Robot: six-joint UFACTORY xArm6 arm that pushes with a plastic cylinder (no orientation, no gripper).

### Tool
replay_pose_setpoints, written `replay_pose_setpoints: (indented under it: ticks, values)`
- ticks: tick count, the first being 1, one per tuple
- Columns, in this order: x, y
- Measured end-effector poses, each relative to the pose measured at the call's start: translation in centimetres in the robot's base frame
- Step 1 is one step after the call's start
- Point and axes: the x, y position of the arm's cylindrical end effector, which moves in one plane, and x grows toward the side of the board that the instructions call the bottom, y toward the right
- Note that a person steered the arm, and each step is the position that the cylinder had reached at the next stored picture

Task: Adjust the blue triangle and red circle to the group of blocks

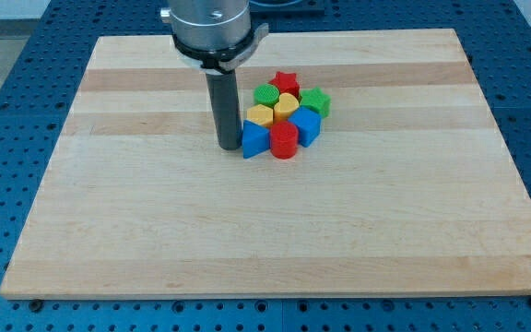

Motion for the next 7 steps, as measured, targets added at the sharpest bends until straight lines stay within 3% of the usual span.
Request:
replay_pose_setpoints:
  ticks: [2,4,7]
  values:
    - [0.0,0.6]
    - [4.1,-1.1]
    - [1.9,5.4]
